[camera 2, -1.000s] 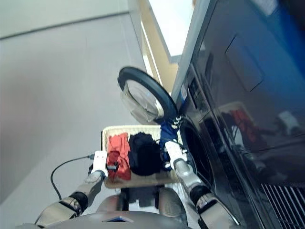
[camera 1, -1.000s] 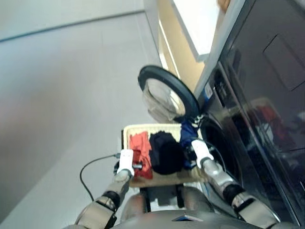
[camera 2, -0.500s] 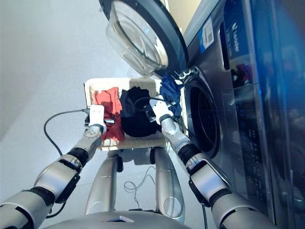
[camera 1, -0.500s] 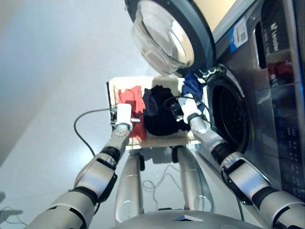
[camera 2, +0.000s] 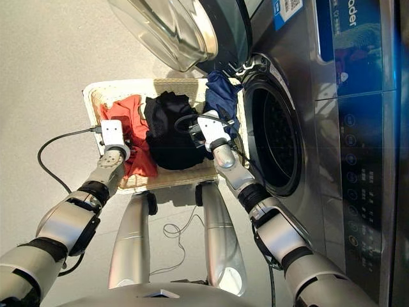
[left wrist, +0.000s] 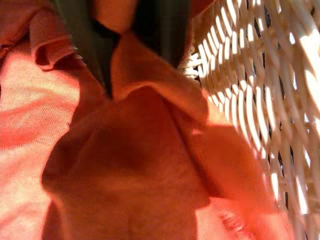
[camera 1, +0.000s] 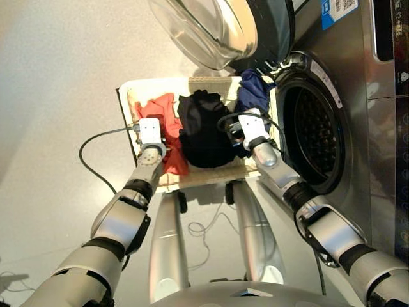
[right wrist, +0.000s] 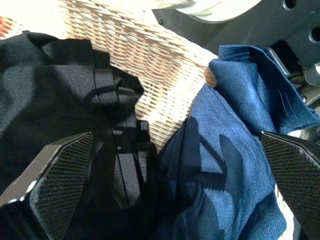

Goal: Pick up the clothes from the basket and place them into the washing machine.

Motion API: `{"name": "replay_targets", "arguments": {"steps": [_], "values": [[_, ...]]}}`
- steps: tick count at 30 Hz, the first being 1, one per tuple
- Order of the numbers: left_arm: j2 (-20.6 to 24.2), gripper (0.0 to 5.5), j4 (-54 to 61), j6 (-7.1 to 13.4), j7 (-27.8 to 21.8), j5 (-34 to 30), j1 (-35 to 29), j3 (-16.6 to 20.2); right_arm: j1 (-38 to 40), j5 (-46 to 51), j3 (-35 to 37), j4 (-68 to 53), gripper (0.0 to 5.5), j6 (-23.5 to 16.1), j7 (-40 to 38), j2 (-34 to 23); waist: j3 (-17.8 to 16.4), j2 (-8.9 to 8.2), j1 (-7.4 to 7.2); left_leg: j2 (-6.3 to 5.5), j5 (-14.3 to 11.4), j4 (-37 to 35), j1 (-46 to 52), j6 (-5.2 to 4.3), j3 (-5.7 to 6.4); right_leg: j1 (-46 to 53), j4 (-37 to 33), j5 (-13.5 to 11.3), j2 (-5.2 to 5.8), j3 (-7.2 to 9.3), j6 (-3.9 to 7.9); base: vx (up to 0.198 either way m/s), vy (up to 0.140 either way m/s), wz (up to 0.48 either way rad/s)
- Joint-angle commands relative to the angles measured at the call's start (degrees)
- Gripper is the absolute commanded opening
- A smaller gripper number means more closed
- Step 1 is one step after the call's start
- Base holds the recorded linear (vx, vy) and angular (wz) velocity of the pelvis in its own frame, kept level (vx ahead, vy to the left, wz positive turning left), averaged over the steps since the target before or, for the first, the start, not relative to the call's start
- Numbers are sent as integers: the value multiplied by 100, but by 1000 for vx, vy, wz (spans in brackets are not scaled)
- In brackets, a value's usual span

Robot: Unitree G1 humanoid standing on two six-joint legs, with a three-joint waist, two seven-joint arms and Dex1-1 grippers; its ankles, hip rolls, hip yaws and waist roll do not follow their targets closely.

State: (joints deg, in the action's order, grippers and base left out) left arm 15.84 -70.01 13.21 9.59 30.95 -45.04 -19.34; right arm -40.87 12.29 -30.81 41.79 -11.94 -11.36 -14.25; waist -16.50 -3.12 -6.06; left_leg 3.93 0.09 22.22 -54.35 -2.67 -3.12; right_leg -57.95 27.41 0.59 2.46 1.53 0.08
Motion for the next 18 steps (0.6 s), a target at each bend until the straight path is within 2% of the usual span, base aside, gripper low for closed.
{"name": "replay_targets", "arguments": {"steps": [1,7,8,10,11,15,18], "values": [[-84,0,-182,121,8,147,240,164,145,140,106,-228,550,-404,62,242,333,82,-38,-148,-851,566,175,243,229,473,-428,361,114,97,507,0,0,0],[-220,0,224,314,-34,467,497,287,411,49,68,29,550,-376,131,219,416,112,30,-211,-696,-30,1040,180,206,1230,-800,245,189,150,538,0,0,0],[-253,0,457,400,-107,583,627,326,521,19,15,139,550,-347,207,197,390,95,51,-278,-452,-322,1417,183,158,1608,-1053,25,244,182,528,-55,-6,3],[-278,0,628,455,-131,630,733,346,610,-10,-4,113,550,-335,256,173,366,85,70,-296,-409,-479,1689,171,150,1877,-1164,1,257,180,545,41,-5,0],[-293,0,1017,535,-207,701,940,355,794,-119,-120,97,550,-304,389,126,351,87,113,-327,-338,-757,2172,152,124,2372,-1409,-53,281,222,572,81,-10,0],[-396,0,1463,577,-359,791,1295,338,1134,-203,-268,13,550,-259,640,91,340,85,163,-371,-249,-1138,2892,123,77,3097,-1779,-123,299,255,614,78,-3,9],[-458,0,2201,631,-496,940,1799,292,1493,-382,-439,-281,550,-235,889,-4,434,108,216,-422,-139,-1477,3451,103,63,3697,-2172,-204,298,289,638,87,-7,-4]]}}
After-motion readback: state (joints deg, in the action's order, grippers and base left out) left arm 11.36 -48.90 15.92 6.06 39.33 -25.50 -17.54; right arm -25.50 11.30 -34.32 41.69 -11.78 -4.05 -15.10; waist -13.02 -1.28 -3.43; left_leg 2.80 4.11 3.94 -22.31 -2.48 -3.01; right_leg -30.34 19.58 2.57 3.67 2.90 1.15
